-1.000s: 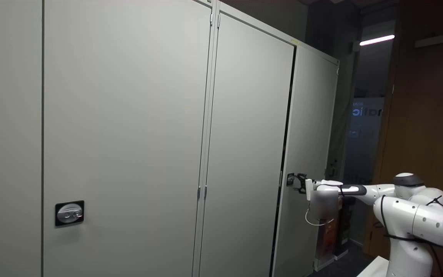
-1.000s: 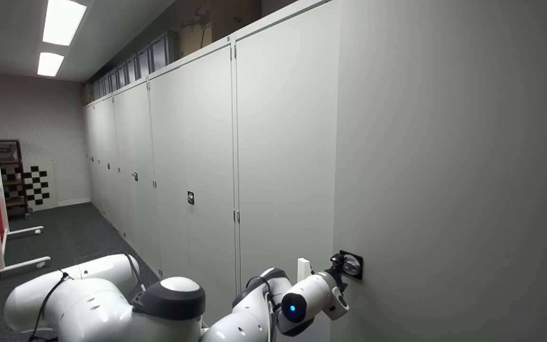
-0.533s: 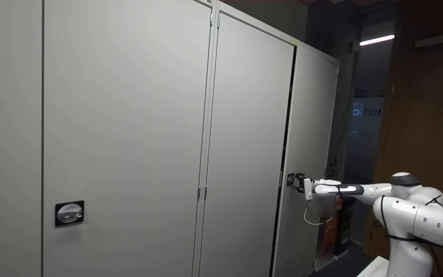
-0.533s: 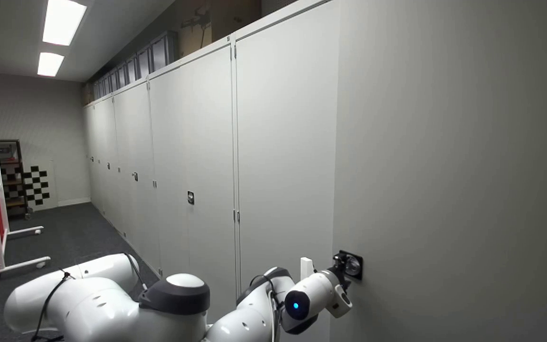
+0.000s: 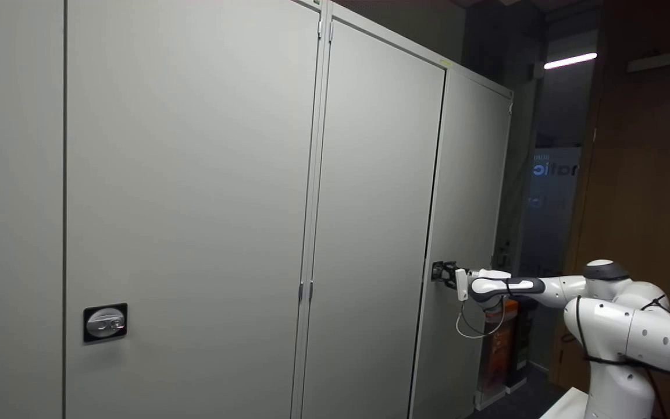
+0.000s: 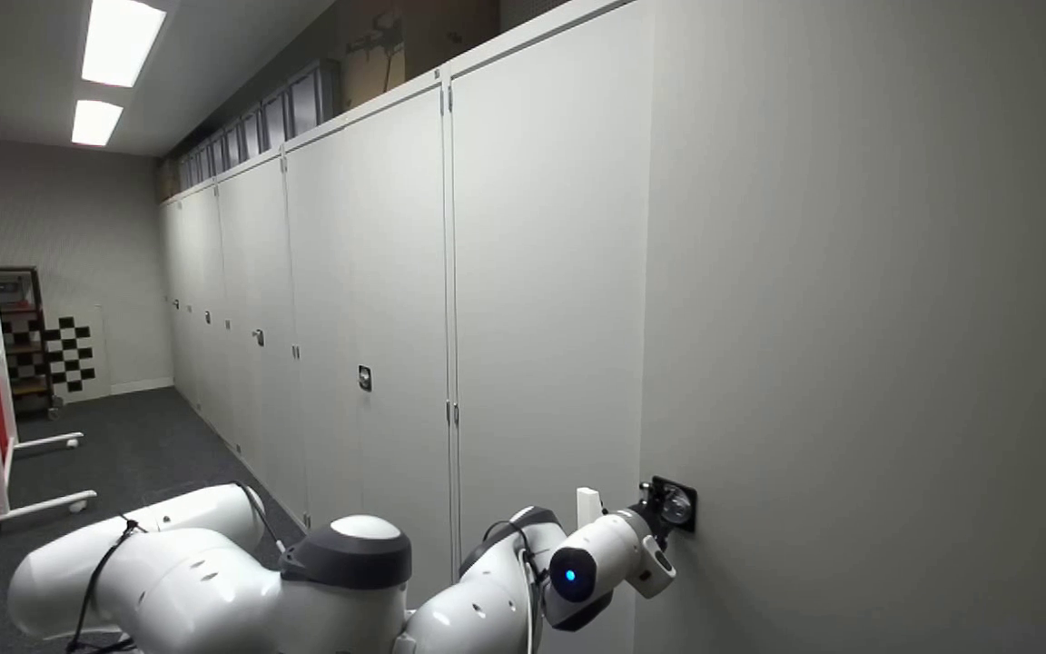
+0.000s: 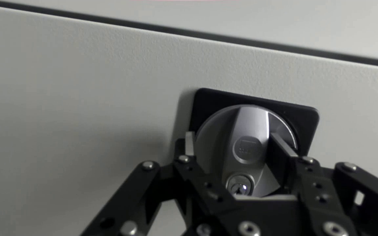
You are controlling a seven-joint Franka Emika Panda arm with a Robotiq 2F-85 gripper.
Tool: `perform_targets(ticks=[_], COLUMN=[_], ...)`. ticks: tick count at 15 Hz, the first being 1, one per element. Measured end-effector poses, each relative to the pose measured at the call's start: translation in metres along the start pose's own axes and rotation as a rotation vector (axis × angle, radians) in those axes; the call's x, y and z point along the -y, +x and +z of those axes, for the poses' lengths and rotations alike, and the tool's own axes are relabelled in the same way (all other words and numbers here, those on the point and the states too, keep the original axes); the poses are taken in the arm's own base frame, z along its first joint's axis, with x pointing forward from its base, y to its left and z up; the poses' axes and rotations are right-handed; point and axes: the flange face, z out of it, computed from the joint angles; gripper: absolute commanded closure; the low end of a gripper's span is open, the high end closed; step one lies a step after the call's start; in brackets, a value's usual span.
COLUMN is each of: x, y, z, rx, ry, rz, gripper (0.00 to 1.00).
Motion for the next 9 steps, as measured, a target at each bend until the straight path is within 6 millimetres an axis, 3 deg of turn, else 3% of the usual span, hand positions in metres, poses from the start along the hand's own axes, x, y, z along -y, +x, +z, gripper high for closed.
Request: perform_targets(ticks=[3,9], x=[0.0069,0.0084], y=[-0.0003,-0.0002], z=[0.0029,0.0049], rx=[0.001,0.000], ry=[0.012,0.015], rz=[-0.023,-0.042], gripper=[0.93,0.92])
